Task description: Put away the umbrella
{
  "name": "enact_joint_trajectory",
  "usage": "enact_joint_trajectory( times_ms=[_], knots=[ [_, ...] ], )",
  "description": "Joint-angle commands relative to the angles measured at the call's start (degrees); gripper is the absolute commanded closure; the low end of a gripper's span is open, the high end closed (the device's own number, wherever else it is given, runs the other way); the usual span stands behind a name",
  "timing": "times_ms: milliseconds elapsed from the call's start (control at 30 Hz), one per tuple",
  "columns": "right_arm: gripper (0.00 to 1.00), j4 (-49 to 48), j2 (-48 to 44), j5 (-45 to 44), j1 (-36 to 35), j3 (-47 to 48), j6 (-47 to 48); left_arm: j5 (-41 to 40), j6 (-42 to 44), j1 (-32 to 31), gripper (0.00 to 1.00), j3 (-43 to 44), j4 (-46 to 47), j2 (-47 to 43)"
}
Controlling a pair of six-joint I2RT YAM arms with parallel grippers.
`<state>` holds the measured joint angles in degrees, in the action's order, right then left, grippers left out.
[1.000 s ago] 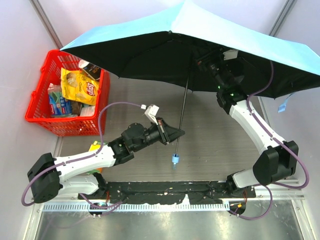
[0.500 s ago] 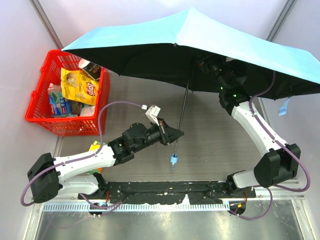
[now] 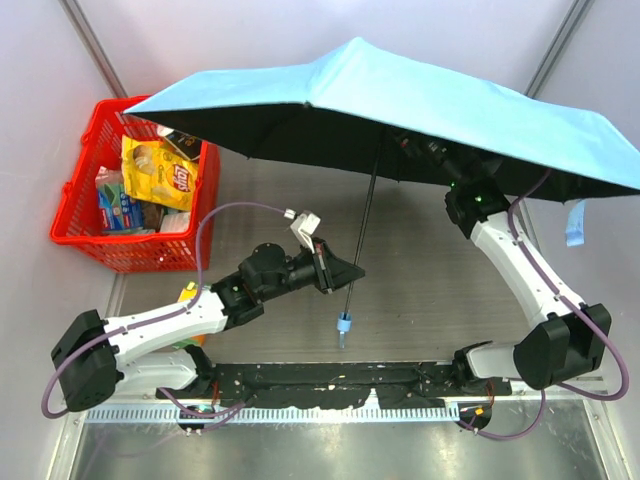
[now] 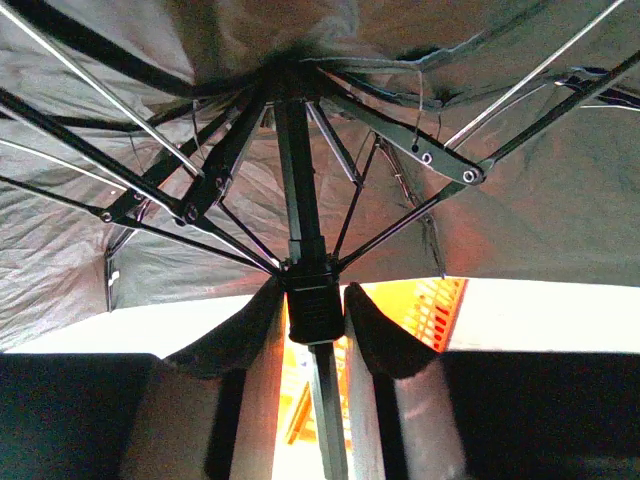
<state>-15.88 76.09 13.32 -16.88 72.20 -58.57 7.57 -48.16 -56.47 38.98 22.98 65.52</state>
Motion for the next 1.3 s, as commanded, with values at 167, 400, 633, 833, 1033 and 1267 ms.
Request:
enact_joint_trajectory(
  times_ms=[167, 400, 633, 833, 1033, 1267],
  knots=[
    [0.99, -0.1, -4.0, 12.7, -0.5, -5.1, -3.9, 0.7, 1.1, 2.8, 1.00, 4.9, 1.0, 2.1],
    [0.99, -9.2, -9.4, 11.3, -2.2, -14.9, -4.3, 0.3, -6.5, 4.5, 1.00, 5.3, 3.6, 2.3],
    [0.99, -9.5, -12.3, 9.0, -5.3, -25.3, -11.1, -5.6, -6.2, 6.1, 1.00, 11.1, -2.0, 2.5],
    [0.99, 0.9, -17.1, -1.7, -17.0, -22.6, -6.6, -5.2, -3.1, 6.1, 1.00, 17.9, -4.6, 2.2],
    [0.99, 7.0, -15.5, -6.8, -25.0, -21.0, -13.6, -6.0, 0.3, 6.1, 1.00, 25.1, -11.2, -0.1],
    [0.90, 1.8, -13.8, -6.4, -20.2, -18.7, 0.8, -1.9, -5.9, 6.1, 1.00, 15.9, -7.6, -6.3]
  ],
)
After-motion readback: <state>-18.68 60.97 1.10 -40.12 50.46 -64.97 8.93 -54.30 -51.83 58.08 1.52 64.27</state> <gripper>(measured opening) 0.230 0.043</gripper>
